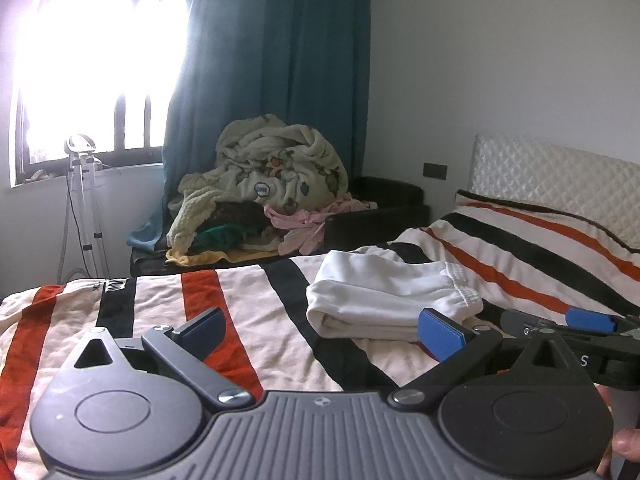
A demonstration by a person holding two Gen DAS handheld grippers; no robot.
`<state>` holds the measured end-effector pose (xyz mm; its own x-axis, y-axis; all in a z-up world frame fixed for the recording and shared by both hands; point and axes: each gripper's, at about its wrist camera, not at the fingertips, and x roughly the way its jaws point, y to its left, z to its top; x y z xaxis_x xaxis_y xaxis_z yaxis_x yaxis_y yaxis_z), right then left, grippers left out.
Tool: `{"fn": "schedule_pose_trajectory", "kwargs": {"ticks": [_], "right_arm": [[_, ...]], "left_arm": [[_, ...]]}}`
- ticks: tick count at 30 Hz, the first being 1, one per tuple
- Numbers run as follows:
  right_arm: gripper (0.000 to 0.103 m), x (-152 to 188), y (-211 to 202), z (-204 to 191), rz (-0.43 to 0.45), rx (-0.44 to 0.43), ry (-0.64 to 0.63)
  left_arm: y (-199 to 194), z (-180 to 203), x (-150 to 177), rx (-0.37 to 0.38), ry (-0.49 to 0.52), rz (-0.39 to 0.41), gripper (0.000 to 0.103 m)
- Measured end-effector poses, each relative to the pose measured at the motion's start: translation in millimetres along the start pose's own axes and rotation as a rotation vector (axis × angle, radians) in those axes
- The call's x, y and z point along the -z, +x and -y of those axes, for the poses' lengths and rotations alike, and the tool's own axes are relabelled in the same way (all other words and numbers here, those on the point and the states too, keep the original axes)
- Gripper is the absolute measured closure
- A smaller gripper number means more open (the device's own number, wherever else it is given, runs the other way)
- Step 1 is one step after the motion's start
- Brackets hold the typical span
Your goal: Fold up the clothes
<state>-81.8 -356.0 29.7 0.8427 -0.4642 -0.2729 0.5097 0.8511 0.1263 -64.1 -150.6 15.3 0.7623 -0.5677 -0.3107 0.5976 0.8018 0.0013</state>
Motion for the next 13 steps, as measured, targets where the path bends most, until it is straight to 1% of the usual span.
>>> {"fn": "schedule_pose_trajectory", "kwargs": {"ticks": [13], "right_arm": [[0.014,0.5,-2.9,-1.0,0.003,0.005,-0.001]], "left_arm": [[-2.3,-2.1,1.6,-0.003,-0.006,-0.002,0.000]]}}
